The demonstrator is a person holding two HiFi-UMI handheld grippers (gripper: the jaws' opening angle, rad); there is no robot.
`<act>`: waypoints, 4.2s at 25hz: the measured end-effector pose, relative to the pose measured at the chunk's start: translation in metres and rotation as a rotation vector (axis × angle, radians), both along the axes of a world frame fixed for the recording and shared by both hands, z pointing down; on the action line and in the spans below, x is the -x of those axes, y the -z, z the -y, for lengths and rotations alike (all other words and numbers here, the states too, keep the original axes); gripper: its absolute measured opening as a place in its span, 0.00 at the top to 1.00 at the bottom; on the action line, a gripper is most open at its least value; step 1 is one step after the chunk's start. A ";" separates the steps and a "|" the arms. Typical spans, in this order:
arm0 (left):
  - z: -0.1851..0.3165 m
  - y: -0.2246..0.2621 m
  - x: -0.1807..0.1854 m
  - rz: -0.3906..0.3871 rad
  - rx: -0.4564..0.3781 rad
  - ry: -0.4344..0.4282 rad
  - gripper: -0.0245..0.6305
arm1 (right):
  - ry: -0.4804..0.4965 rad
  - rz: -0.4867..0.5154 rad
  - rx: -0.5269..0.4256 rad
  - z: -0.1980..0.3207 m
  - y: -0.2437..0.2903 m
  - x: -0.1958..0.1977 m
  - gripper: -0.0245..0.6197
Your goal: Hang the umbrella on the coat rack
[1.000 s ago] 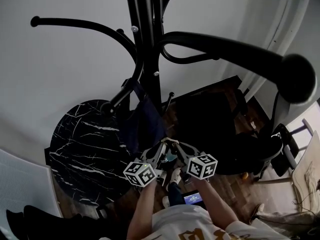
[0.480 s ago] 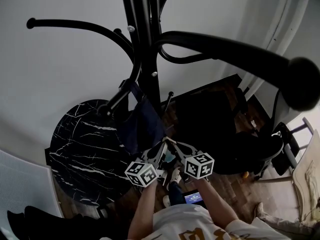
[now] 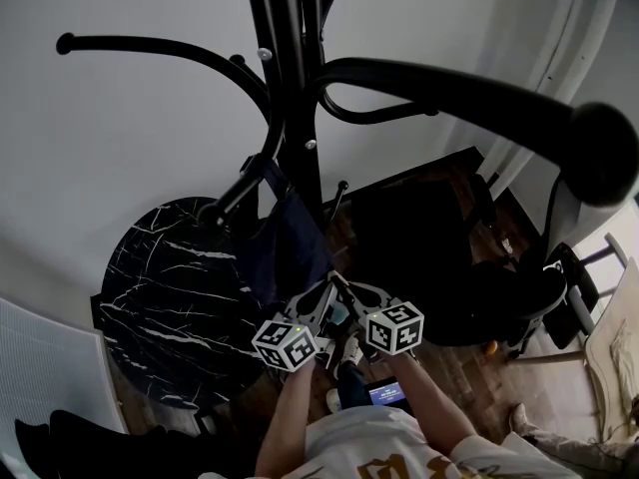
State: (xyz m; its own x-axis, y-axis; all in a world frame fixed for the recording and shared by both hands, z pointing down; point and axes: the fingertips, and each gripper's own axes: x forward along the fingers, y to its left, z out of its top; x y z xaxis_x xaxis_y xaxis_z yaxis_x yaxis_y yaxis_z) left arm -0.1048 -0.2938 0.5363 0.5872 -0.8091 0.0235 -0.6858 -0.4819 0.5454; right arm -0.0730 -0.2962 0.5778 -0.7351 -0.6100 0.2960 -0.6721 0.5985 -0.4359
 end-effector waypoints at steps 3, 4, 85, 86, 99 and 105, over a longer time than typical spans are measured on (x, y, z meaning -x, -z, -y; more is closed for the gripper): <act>0.000 0.000 -0.001 0.009 -0.003 -0.003 0.93 | 0.015 -0.004 0.001 -0.001 -0.001 0.003 0.94; 0.000 0.000 -0.001 0.010 -0.003 -0.006 0.93 | 0.020 -0.003 0.004 -0.001 -0.002 0.005 0.94; -0.218 0.065 -0.043 0.307 -0.098 0.395 0.93 | 0.118 -0.096 -0.381 -0.211 0.109 -0.097 0.95; -0.220 0.066 -0.043 0.307 -0.100 0.398 0.93 | 0.116 -0.095 -0.382 -0.212 0.110 -0.099 0.95; -0.231 0.065 -0.059 0.340 -0.113 0.382 0.93 | 0.098 -0.091 -0.369 -0.227 0.106 -0.116 0.95; -0.232 0.068 -0.057 0.339 -0.116 0.387 0.93 | 0.102 -0.082 -0.368 -0.228 0.108 -0.116 0.95</act>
State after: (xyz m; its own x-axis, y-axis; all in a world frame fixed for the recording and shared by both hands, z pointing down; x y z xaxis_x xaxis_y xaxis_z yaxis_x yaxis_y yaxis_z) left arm -0.0473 -0.0617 0.4678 0.2195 -0.9739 0.0578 -0.9544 -0.2021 0.2197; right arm 0.0429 -0.0680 0.4698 -0.7807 -0.6109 0.1311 -0.6244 0.7707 -0.1270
